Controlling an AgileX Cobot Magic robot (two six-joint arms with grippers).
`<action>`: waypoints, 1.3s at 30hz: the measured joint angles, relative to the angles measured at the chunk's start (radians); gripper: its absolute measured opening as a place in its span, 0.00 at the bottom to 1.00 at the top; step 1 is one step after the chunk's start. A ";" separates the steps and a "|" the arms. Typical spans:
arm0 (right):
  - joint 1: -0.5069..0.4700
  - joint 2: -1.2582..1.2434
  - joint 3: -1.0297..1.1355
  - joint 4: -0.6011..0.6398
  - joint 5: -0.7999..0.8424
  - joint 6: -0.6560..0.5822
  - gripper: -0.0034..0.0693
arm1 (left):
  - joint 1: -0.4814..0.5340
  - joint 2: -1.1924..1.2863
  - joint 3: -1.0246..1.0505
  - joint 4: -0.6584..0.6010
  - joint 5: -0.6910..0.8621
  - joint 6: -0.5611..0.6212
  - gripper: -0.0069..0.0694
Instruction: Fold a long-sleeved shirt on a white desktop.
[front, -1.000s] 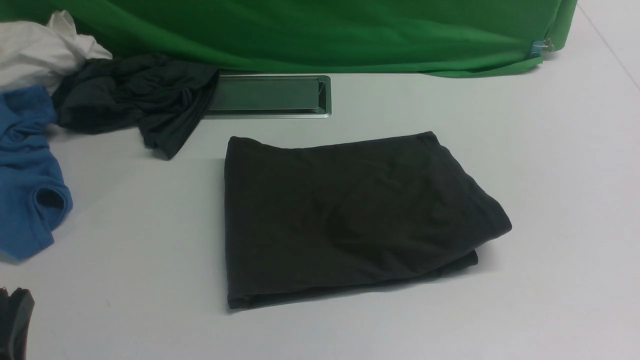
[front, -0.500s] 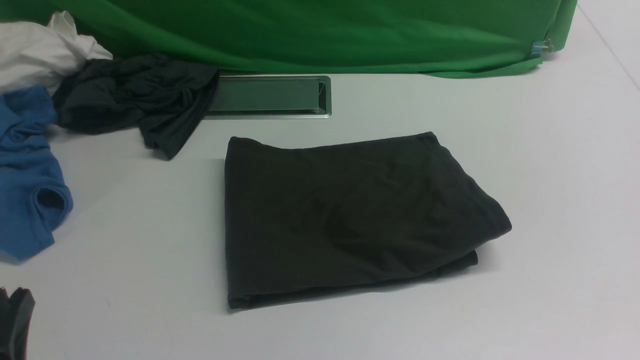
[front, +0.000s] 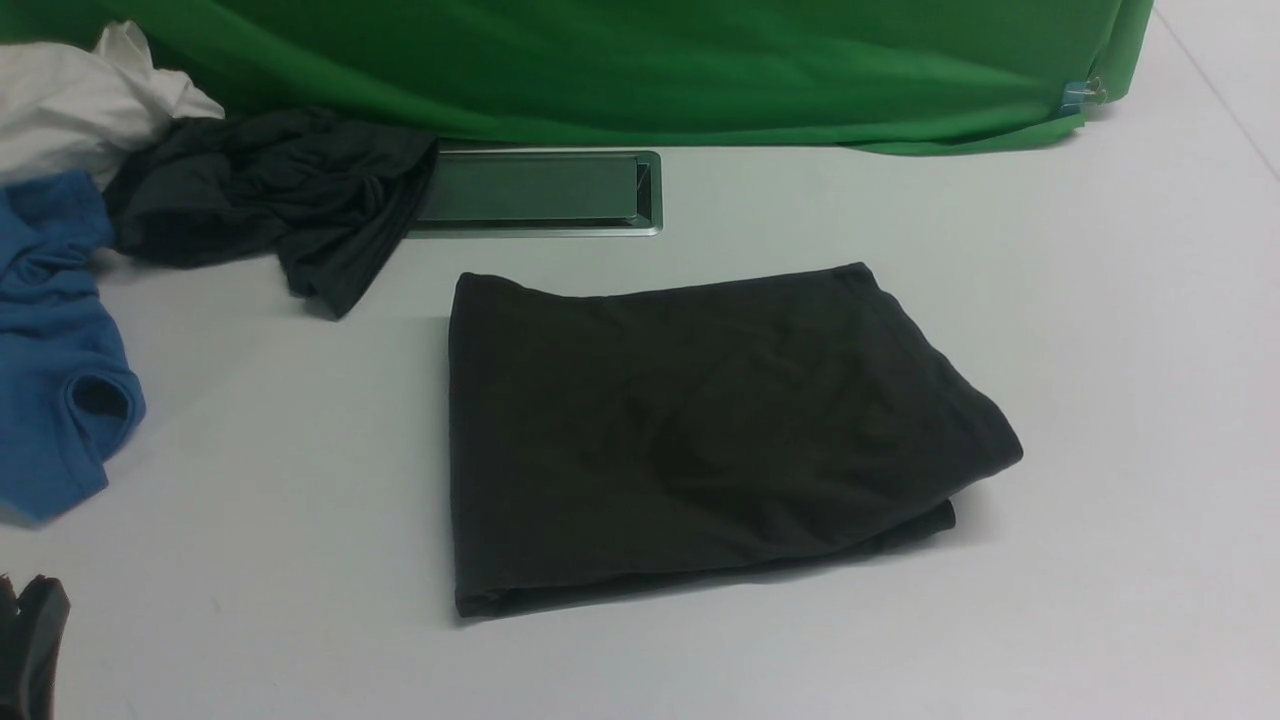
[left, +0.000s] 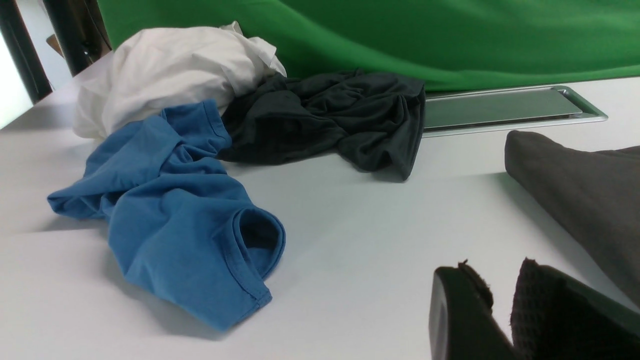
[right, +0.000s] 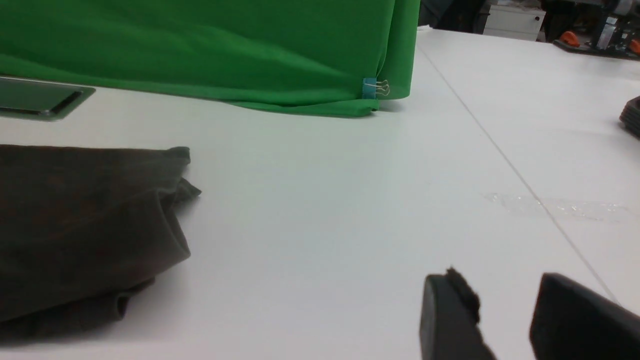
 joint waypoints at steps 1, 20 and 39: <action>0.000 0.000 0.000 0.000 0.000 0.000 0.38 | 0.000 0.000 0.000 0.000 0.000 0.000 0.32; 0.000 0.000 0.000 0.000 0.001 0.000 0.38 | 0.000 0.000 0.000 0.000 0.000 0.001 0.33; 0.000 0.000 0.000 0.000 0.001 0.000 0.38 | 0.000 0.000 0.000 0.000 0.000 0.000 0.34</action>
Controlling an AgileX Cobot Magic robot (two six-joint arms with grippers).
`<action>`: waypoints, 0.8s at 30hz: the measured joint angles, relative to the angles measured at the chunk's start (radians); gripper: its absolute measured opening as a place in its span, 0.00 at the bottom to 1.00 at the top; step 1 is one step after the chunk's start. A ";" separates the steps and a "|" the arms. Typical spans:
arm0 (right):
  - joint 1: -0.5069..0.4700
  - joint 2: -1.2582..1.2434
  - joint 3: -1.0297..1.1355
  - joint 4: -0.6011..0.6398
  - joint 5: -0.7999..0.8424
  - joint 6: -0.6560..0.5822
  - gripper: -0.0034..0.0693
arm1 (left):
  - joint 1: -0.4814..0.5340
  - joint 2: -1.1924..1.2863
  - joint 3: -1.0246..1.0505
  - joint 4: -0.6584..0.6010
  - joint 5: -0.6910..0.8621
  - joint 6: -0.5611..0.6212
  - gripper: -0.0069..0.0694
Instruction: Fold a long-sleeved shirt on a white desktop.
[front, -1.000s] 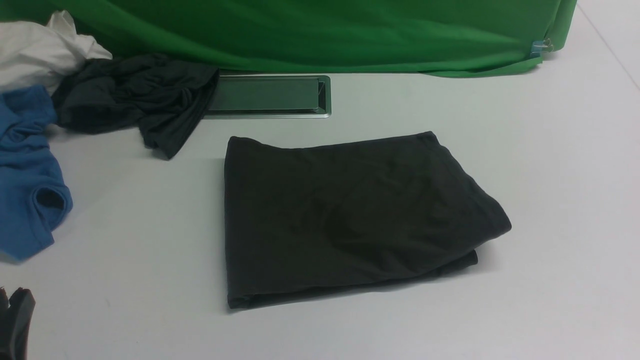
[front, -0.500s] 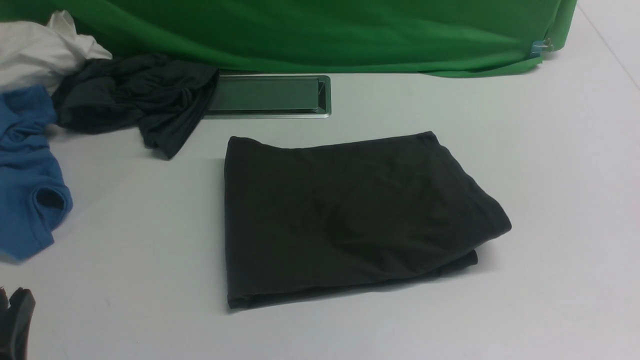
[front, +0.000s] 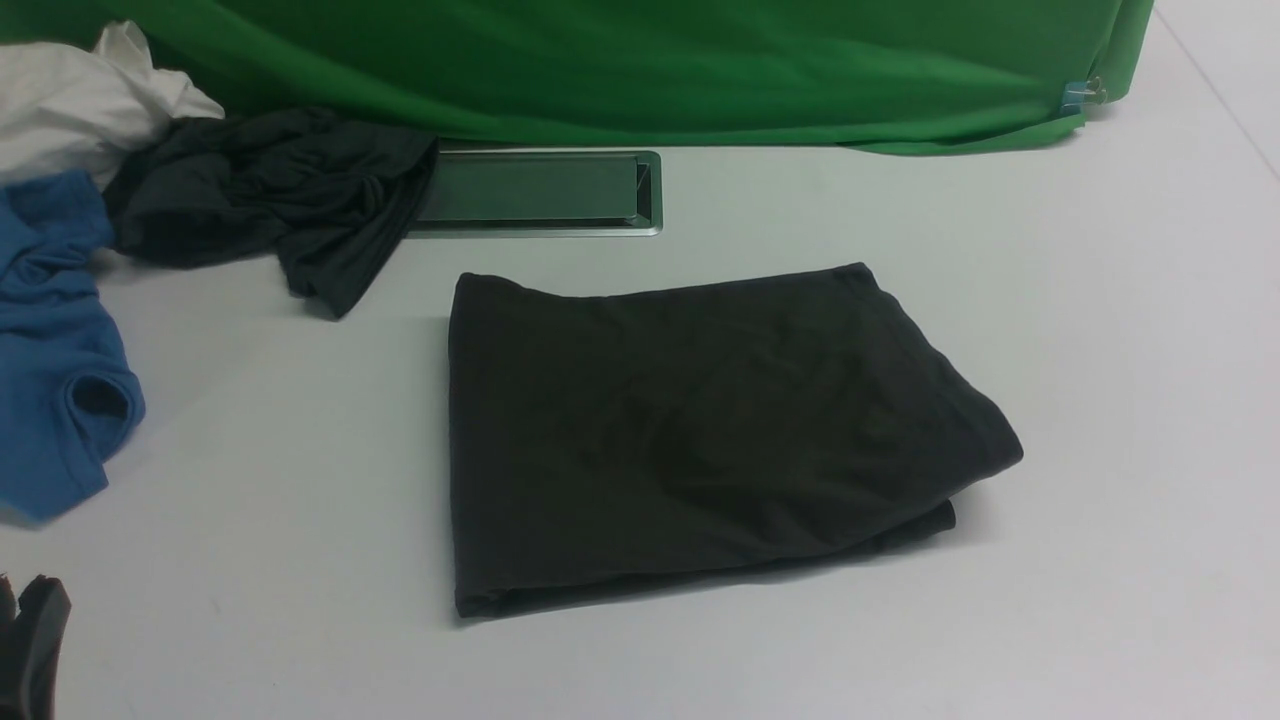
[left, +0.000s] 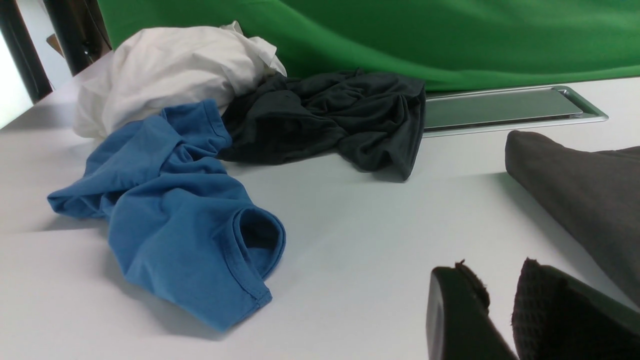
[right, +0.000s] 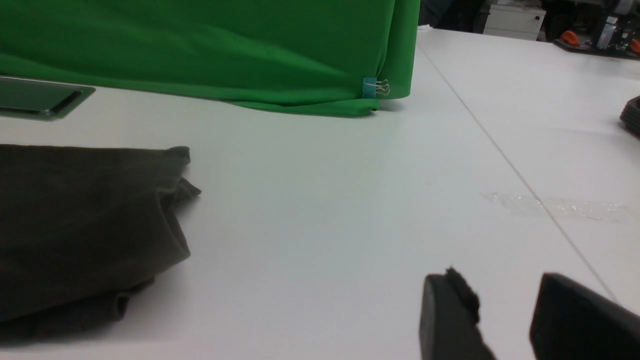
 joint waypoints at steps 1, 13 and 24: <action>0.000 0.000 0.000 0.000 0.000 0.000 0.38 | 0.000 0.000 0.000 0.000 0.000 0.000 0.34; 0.000 0.000 0.000 0.000 0.002 0.000 0.38 | 0.000 0.000 0.000 0.000 0.000 0.000 0.35; 0.000 0.000 0.000 0.000 0.002 0.000 0.38 | 0.000 0.000 0.000 0.000 0.000 0.000 0.36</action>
